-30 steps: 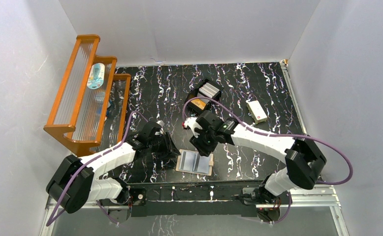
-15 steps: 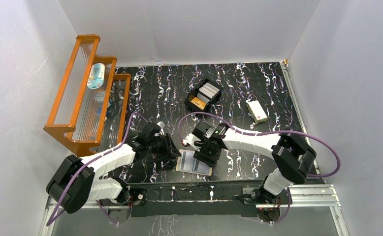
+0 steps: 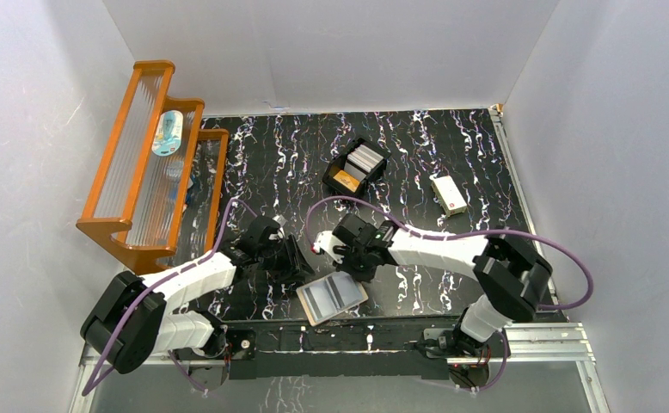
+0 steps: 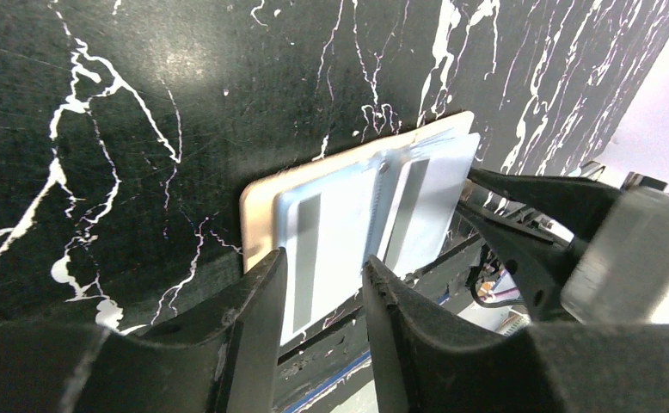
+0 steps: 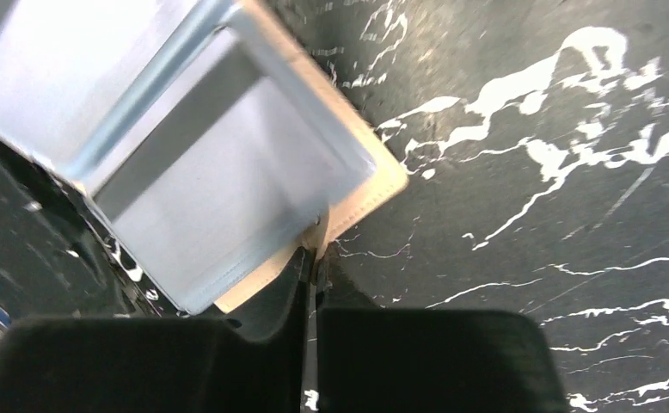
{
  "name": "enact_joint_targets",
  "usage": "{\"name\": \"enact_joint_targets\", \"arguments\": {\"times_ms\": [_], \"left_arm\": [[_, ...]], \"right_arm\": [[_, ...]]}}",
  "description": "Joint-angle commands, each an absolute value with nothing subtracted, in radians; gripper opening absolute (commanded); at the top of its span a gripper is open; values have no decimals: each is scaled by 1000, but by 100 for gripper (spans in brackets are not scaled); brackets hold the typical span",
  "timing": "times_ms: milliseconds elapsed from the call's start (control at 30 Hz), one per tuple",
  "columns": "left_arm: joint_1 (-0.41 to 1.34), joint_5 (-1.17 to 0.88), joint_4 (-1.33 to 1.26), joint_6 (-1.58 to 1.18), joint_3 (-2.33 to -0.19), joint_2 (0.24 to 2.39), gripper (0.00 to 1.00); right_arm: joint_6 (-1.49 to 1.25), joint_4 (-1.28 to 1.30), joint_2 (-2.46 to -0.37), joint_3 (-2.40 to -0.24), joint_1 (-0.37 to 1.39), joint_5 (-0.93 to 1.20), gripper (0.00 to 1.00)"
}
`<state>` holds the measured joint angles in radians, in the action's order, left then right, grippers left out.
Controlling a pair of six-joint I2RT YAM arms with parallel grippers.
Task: Put the credit cards into the card holder
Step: Close the card holder at the center of the board.
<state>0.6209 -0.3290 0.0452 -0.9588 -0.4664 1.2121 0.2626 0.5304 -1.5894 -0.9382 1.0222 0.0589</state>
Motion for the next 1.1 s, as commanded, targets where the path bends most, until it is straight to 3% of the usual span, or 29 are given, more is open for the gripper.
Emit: {"name": "enact_joint_targets", "arguments": {"times_ms": [0,300,667,833,1067], "left_arm": [[610,-339,93,-937,-489,1206,39],[607,-274,236,-893,-518,1165,47],[609,-339,282,-964,-447,1037,54],[609,-319,174,-1004,-385,1010,58],[609,-239,132,-943,-419,1138,59]], "right_arm": [[230,362,-1452,-896,1028,65,2],[-13,170,-1338,-770,1015,11,0],[-539,-110,-1195,-552,920,19,0],[-610,-192,-1177,-486,919,41,0],[-603,-192,-1181,-479,920,47,0]]}}
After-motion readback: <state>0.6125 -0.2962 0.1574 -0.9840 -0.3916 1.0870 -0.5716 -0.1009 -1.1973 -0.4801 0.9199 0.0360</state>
